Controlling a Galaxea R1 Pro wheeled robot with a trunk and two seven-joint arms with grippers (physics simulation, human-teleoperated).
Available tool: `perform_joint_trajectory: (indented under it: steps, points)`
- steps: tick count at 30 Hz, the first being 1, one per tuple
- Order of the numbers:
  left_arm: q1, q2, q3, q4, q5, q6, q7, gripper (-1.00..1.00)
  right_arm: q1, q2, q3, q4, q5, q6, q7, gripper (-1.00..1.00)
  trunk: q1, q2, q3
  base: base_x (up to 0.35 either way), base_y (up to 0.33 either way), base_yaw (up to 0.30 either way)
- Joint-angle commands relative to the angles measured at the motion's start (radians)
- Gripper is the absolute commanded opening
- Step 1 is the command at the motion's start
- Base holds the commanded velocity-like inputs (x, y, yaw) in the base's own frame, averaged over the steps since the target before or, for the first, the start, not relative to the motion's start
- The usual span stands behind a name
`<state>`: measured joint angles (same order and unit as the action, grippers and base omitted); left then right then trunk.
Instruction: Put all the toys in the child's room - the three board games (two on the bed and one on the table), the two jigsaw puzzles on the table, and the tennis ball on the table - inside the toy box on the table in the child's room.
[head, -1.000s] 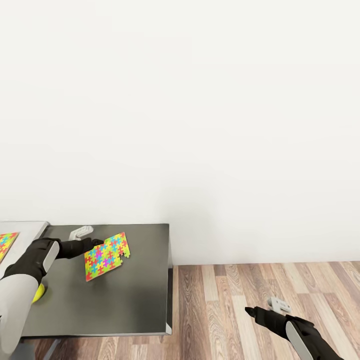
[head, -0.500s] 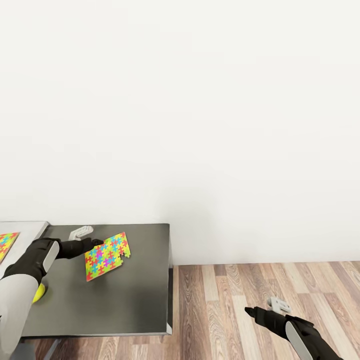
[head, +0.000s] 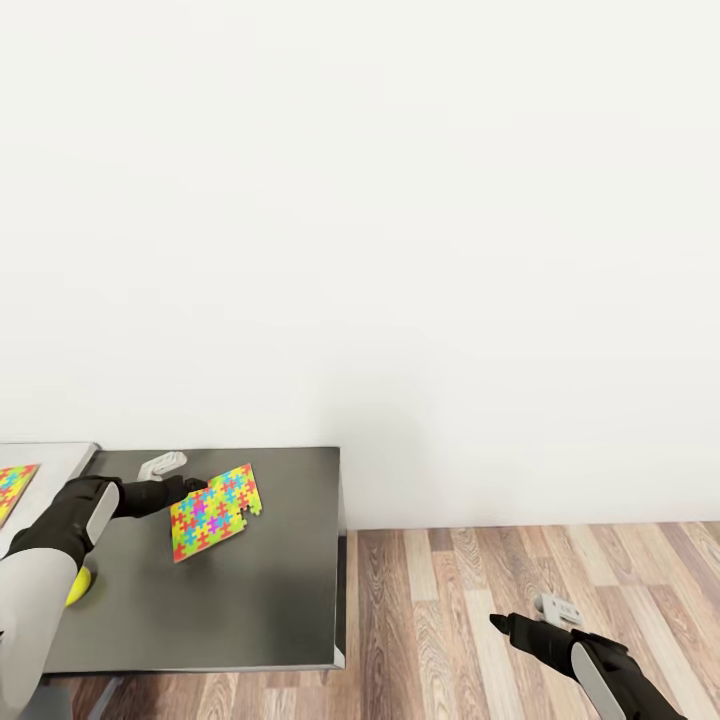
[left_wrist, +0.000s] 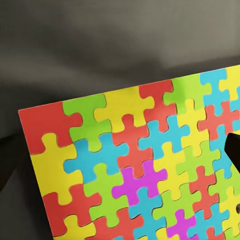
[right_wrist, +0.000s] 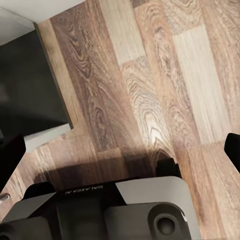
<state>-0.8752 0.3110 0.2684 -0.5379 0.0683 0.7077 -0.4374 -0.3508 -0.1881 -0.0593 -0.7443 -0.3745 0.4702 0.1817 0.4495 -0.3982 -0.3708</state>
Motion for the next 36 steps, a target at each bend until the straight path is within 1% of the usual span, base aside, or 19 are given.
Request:
perform_joint_trajectory:
  steps: [1, 14, 36]
  points:
    - [-0.001, 0.000, 0.003, -0.001, 0.007, 0.009, 0.001, 1.00, 0.000, 0.000, -0.003, -0.001, -0.002, 0.007, 0.003, 1.00, 0.001, -0.002, -0.003, 0.000, 0.000, 0.000]
    - [-0.001, 0.000, 0.003, -0.001, 0.006, 0.008, 0.002, 1.00, 0.000, -0.001, -0.002, -0.001, -0.001, 0.007, 0.003, 1.00, 0.001, -0.002, -0.020, 0.000, 0.000, 0.000]
    - [-0.001, -0.001, 0.003, -0.001, 0.005, 0.008, 0.003, 1.00, 0.000, 0.000, -0.002, -0.001, -0.001, 0.006, 0.003, 1.00, 0.001, -0.002, -0.022, 0.000, 0.000, 0.000]
